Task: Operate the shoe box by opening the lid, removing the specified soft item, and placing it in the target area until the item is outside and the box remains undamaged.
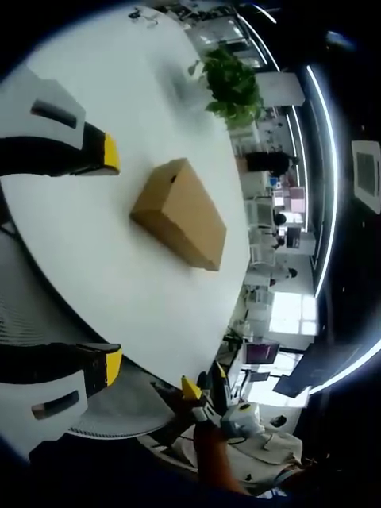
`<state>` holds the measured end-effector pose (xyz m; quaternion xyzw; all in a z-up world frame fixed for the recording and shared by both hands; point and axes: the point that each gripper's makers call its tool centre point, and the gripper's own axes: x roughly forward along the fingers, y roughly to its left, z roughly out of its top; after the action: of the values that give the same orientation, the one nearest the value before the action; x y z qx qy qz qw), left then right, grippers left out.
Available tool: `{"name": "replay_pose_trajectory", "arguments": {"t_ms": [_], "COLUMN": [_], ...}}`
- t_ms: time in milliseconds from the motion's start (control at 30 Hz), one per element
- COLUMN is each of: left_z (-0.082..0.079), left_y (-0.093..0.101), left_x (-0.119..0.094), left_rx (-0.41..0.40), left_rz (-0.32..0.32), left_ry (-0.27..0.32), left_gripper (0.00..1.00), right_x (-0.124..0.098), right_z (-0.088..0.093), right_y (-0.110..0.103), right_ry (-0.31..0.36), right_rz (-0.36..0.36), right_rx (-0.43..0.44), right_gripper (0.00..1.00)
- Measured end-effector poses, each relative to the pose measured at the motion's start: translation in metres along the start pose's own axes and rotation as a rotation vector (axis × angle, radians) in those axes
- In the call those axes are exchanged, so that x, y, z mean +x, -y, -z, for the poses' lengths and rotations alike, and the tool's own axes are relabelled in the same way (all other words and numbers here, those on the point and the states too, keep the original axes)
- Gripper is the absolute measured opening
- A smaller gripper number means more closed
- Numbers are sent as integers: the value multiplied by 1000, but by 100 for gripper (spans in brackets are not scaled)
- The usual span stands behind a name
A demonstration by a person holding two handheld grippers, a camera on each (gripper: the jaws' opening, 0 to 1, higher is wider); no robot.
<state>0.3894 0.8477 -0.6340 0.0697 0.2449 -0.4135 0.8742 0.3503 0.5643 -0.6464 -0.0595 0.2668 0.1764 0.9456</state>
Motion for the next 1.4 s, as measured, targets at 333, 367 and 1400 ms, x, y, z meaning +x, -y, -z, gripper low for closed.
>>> {"name": "replay_pose_trajectory", "arguments": {"t_ms": [333,367,1400], "left_z": [3,3,8], "left_y": [-1,-1,-6], "left_x": [1,1,9], "left_rx": [-2,-8,-22], "left_rz": [-4,-4,-7], "left_ry": [-3,-6,-28], "left_gripper": [88,88,87], "right_x": [2,2,12], "right_z": [2,2,11], "right_y": [1,1,3], "right_ry": [-2,-5,-31], "right_rz": [-1,-4,-17], "right_rx": [5,2,20], "right_gripper": [84,84,83]}}
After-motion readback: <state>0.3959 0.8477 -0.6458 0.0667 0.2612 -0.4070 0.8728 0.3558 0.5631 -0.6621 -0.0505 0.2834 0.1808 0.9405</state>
